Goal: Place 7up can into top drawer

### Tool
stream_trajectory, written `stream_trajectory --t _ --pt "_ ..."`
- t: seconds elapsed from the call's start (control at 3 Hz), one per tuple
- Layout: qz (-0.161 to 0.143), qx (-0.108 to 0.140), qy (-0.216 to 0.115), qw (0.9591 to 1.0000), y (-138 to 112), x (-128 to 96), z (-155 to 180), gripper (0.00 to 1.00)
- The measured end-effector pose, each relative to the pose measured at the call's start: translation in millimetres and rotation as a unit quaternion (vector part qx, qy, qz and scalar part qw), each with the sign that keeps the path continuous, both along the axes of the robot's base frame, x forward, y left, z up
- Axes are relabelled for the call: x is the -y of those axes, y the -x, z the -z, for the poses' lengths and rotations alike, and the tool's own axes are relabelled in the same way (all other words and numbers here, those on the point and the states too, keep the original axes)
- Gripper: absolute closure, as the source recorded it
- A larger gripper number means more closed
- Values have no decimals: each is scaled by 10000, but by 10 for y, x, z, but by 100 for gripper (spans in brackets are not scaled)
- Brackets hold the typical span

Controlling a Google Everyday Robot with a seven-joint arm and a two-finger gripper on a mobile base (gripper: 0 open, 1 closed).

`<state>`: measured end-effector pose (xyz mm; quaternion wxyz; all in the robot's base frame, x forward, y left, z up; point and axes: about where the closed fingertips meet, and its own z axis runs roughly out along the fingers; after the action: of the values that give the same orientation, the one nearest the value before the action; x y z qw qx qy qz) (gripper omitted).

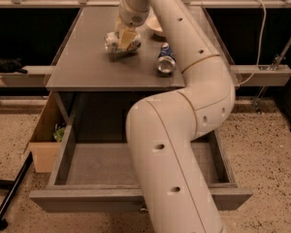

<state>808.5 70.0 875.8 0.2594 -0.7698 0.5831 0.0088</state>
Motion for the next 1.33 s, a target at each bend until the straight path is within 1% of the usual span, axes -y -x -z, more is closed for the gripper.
stream_trajectory --t 0.33,0.67,1.0,1.33 --pt "283 321 -81 9991 -53 359 -280 100" --pt "588 535 -261 9965 -36 772 -465 100" --pt "1000 1142 -688 9860 141 1273 -1034 100" --pt "1380 1851 -1177 9658 554 1708 -1710 100"
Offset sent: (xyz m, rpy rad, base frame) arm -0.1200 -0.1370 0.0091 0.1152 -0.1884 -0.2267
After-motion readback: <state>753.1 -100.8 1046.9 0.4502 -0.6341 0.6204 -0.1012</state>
